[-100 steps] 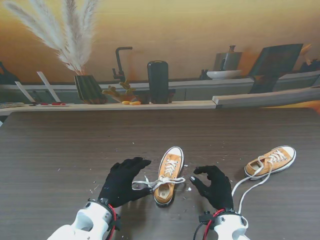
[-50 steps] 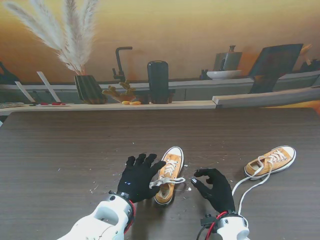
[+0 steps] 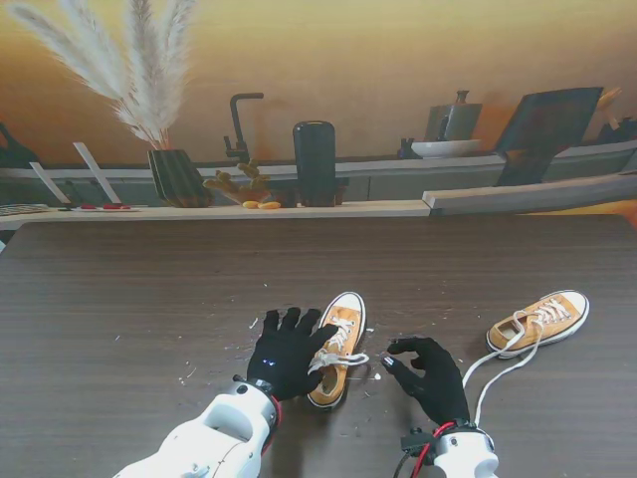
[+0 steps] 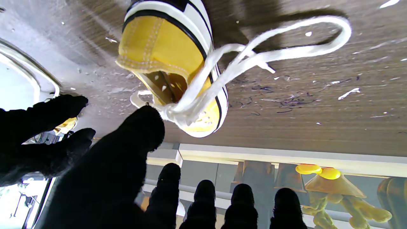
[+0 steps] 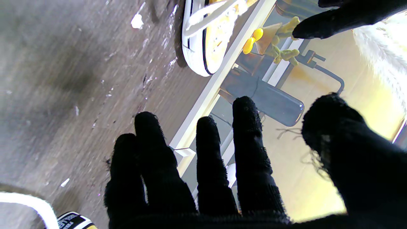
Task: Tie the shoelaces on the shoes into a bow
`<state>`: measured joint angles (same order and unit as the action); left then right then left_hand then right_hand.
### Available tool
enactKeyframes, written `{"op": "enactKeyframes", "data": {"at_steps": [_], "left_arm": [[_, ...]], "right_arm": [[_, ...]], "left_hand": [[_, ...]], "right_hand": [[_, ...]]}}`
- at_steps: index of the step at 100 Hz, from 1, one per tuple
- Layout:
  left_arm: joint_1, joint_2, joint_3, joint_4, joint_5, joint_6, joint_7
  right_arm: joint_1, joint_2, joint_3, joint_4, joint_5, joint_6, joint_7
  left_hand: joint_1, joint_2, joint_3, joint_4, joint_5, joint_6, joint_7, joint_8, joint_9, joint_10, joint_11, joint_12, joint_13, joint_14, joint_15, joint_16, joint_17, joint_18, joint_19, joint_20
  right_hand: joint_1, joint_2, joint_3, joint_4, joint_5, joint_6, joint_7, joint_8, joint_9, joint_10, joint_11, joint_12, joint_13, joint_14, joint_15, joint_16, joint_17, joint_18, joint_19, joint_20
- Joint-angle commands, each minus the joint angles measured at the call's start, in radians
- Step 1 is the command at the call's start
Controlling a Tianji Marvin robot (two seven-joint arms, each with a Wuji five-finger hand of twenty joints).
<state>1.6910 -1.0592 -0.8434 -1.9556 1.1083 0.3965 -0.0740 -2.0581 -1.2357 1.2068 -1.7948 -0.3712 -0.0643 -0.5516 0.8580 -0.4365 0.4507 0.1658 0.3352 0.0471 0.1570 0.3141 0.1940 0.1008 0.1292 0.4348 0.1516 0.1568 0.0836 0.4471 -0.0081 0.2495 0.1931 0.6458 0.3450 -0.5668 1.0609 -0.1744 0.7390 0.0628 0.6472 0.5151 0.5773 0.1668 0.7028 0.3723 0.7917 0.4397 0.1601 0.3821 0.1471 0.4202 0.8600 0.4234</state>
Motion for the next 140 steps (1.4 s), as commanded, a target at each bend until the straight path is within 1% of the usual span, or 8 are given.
{"op": "enactKeyframes", "data": {"at_steps": [1, 21, 50, 94, 105, 121, 124, 140], "left_arm": [[-0.011, 0.001, 0.006, 0.007, 0.003, 0.007, -0.024], [-0.054, -0.001, 0.039, 0.058, -0.015, 0.017, -0.017], [-0.116, -0.010, 0.089, 0.123, -0.071, 0.011, 0.024], [-0.247, -0.032, 0.225, 0.243, -0.140, 0.048, 0.066], [-0.276, -0.044, 0.253, 0.281, -0.156, 0.060, 0.096], [-0.310, -0.074, 0.281, 0.355, -0.193, 0.063, 0.187], [-0.315, -0.083, 0.284, 0.371, -0.206, 0.061, 0.208], [-0.349, -0.109, 0.309, 0.430, -0.245, 0.046, 0.259]], "right_arm": [[-0.007, 0.004, 0.004, -0.008, 0.001, -0.002, 0.014], [-0.011, 0.005, 0.009, -0.013, 0.012, -0.004, 0.024], [-0.021, 0.007, 0.013, -0.025, 0.019, -0.014, 0.033], [-0.065, 0.009, 0.032, -0.066, 0.044, -0.062, 0.046], [-0.072, 0.008, 0.036, -0.070, 0.046, -0.066, 0.043], [-0.076, 0.008, 0.039, -0.073, 0.051, -0.069, 0.043], [-0.077, 0.008, 0.040, -0.073, 0.050, -0.069, 0.044], [-0.083, 0.008, 0.044, -0.078, 0.053, -0.068, 0.044]], "left_hand": [[0.050, -0.024, 0.035, -0.016, 0.009, 0.061, -0.010, 0.011, -0.026, 0.012, -0.015, -0.018, -0.029, -0.018, -0.007, -0.012, -0.013, -0.056, -0.020, 0.001], [0.052, -0.019, 0.046, -0.021, 0.013, 0.060, -0.007, 0.012, -0.020, 0.012, -0.010, -0.016, -0.021, -0.018, 0.000, -0.006, -0.007, -0.056, -0.017, 0.001], [0.047, -0.019, 0.062, -0.023, 0.014, 0.061, -0.002, 0.014, -0.015, 0.013, 0.001, -0.010, -0.010, -0.018, 0.010, 0.004, 0.002, -0.055, -0.011, 0.004], [0.074, -0.009, 0.086, -0.024, 0.013, 0.042, 0.009, 0.018, -0.031, 0.013, 0.005, -0.008, -0.020, -0.014, 0.007, 0.008, -0.004, -0.059, -0.012, 0.004], [0.090, 0.002, 0.099, -0.024, 0.015, 0.034, 0.017, 0.020, -0.029, 0.012, 0.009, -0.006, -0.014, -0.012, 0.010, 0.011, 0.003, -0.058, -0.009, 0.005], [0.122, 0.049, 0.117, -0.031, 0.033, 0.012, 0.041, 0.028, -0.001, 0.007, 0.029, 0.001, 0.028, -0.004, 0.031, 0.021, 0.038, -0.055, 0.008, 0.013], [0.140, 0.059, 0.112, -0.044, 0.033, 0.009, 0.055, 0.030, 0.002, 0.005, 0.036, 0.003, 0.036, -0.003, 0.044, 0.033, 0.042, -0.055, 0.013, 0.019], [0.182, 0.083, 0.108, -0.064, 0.051, -0.010, 0.088, 0.033, 0.020, -0.012, 0.058, 0.006, 0.064, -0.011, 0.078, 0.055, 0.078, -0.056, 0.035, 0.035]], "right_hand": [[-0.034, 0.010, -0.043, 0.025, -0.032, -0.016, -0.016, -0.006, -0.022, -0.007, -0.013, -0.015, -0.020, 0.037, -0.002, -0.021, -0.011, -0.029, 0.000, 0.005], [-0.035, 0.012, -0.046, 0.025, -0.032, -0.016, -0.016, -0.006, -0.022, -0.006, -0.014, -0.015, -0.020, 0.038, -0.001, -0.020, -0.008, -0.027, 0.001, 0.008], [-0.036, 0.018, -0.050, 0.025, -0.033, -0.015, -0.018, -0.007, -0.022, -0.005, -0.014, -0.015, -0.018, 0.038, 0.003, -0.016, -0.001, -0.024, 0.004, 0.014], [-0.038, 0.027, -0.055, 0.026, -0.029, -0.011, -0.022, -0.007, -0.016, -0.001, -0.017, -0.017, -0.007, 0.045, 0.020, 0.007, 0.030, -0.010, 0.025, 0.027], [-0.039, 0.028, -0.055, 0.026, -0.028, -0.012, -0.022, -0.007, -0.015, -0.001, -0.017, -0.017, -0.006, 0.044, 0.023, 0.014, 0.034, -0.007, 0.029, 0.029], [-0.041, 0.033, -0.054, 0.026, -0.025, -0.010, -0.023, -0.007, -0.015, -0.001, -0.017, -0.016, -0.003, 0.046, 0.027, 0.025, 0.045, -0.006, 0.037, 0.032], [-0.040, 0.033, -0.054, 0.027, -0.024, -0.011, -0.023, -0.007, -0.015, 0.000, -0.017, -0.016, -0.004, 0.047, 0.027, 0.027, 0.045, -0.006, 0.038, 0.032], [-0.040, 0.035, -0.053, 0.027, -0.021, -0.013, -0.023, -0.006, -0.014, 0.000, -0.017, -0.017, -0.001, 0.049, 0.030, 0.037, 0.050, -0.002, 0.043, 0.034]]}}
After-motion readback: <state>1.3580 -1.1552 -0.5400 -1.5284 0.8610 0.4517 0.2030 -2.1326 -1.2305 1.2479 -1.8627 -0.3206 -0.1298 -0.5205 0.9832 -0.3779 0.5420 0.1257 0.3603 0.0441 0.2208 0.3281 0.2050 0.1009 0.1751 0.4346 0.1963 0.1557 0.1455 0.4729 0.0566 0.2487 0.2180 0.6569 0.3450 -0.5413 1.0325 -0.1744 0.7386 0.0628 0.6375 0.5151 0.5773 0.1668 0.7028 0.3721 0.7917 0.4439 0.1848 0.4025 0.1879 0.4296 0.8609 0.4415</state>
